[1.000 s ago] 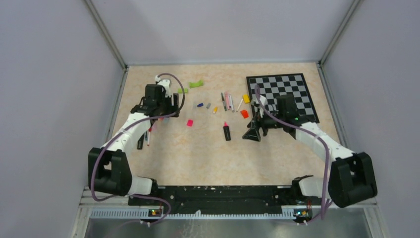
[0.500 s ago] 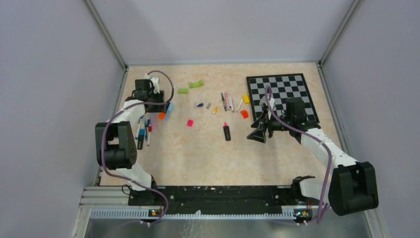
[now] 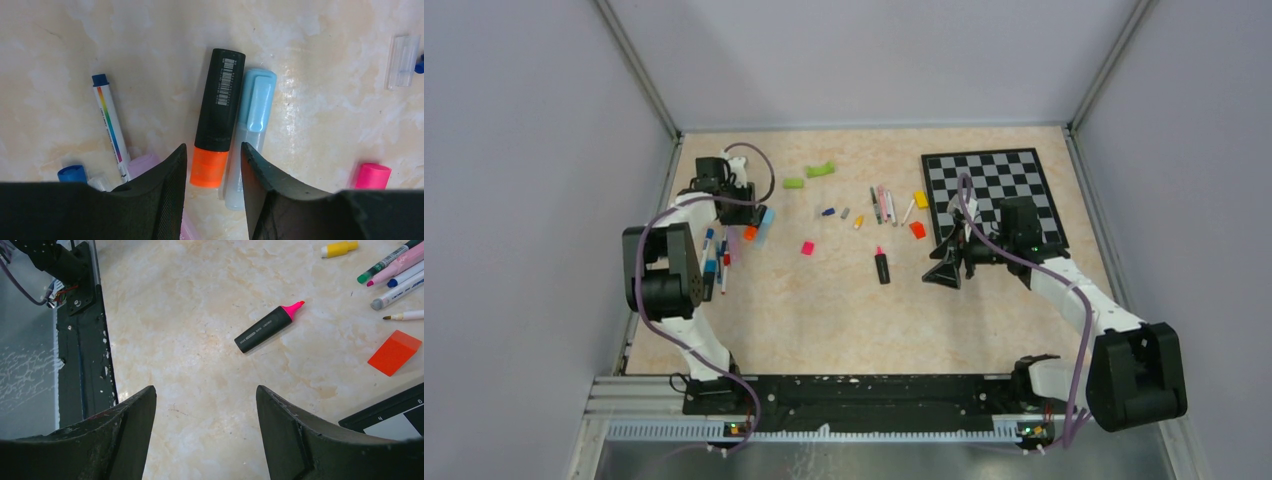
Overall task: Open the pen caps
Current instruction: Pick up the pen from the center of the board.
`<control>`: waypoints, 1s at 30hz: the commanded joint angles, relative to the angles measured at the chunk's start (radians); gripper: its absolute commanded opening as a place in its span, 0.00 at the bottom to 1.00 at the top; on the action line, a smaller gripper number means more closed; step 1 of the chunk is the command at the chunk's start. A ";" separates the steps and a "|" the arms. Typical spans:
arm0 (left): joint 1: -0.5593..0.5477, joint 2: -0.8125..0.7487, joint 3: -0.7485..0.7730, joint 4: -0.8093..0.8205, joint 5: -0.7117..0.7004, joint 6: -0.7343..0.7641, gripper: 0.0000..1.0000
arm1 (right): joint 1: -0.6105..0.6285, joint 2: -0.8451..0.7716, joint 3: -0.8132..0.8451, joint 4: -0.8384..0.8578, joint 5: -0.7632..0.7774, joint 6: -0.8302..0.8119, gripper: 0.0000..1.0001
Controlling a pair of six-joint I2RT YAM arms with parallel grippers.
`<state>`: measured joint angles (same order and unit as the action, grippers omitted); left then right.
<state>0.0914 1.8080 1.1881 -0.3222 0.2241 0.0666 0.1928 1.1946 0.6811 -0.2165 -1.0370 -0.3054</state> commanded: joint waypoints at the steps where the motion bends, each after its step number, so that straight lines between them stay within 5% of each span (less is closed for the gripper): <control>1: 0.007 0.025 0.042 -0.003 0.039 0.018 0.47 | -0.010 0.008 0.013 0.022 -0.036 -0.028 0.71; 22: 0.005 0.076 0.064 -0.026 0.011 0.023 0.37 | -0.013 0.011 0.016 0.012 -0.051 -0.036 0.71; 30: -0.004 0.099 0.062 -0.038 -0.007 0.026 0.44 | -0.013 0.011 0.018 0.007 -0.056 -0.039 0.71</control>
<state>0.0910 1.8893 1.2251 -0.3542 0.2382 0.0811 0.1913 1.2057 0.6811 -0.2249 -1.0611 -0.3141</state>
